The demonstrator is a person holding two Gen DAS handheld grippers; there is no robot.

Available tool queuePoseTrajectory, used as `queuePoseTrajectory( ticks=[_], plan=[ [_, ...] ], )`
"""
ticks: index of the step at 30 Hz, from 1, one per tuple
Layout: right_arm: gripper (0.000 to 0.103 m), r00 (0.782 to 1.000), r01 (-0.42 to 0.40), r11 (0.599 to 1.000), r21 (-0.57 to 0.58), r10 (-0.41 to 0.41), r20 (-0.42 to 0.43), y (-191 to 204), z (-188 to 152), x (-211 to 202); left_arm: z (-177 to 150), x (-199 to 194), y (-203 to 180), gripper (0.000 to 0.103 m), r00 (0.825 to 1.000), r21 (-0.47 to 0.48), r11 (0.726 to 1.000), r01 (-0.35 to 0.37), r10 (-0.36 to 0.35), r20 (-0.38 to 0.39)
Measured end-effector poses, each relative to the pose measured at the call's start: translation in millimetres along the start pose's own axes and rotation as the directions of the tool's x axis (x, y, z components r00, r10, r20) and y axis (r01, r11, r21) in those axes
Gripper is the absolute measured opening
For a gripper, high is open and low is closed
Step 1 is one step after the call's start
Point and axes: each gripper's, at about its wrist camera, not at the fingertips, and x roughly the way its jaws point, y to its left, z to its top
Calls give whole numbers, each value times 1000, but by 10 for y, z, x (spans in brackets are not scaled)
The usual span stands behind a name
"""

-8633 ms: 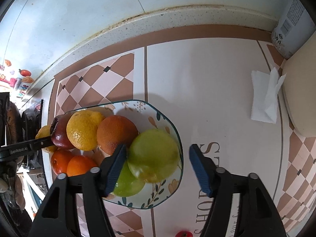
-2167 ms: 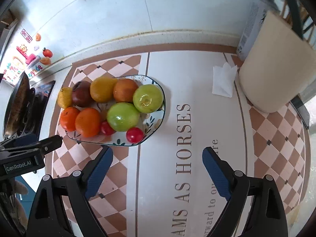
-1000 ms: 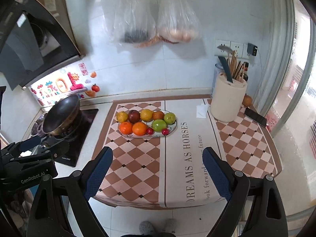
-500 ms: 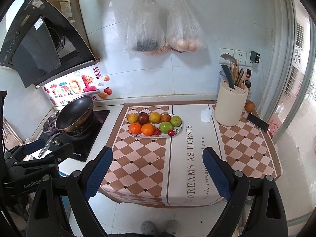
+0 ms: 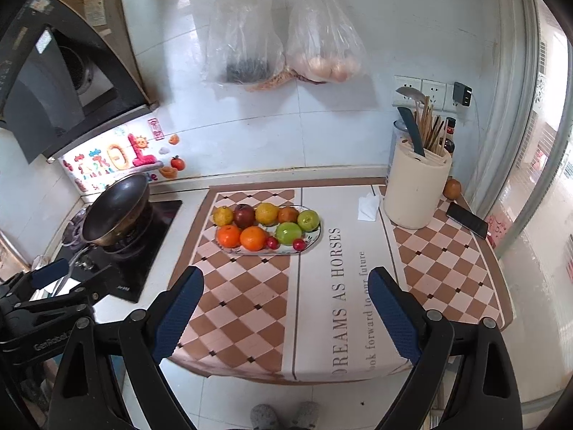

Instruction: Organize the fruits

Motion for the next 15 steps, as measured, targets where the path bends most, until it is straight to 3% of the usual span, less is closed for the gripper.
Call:
queuePoseTrajectory(
  ticks=[15],
  plan=[
    [100,996,51,999,8,-50,-71,-43,173,798,235,605,-9,96,998,19,999,-47,47,-51]
  ],
)
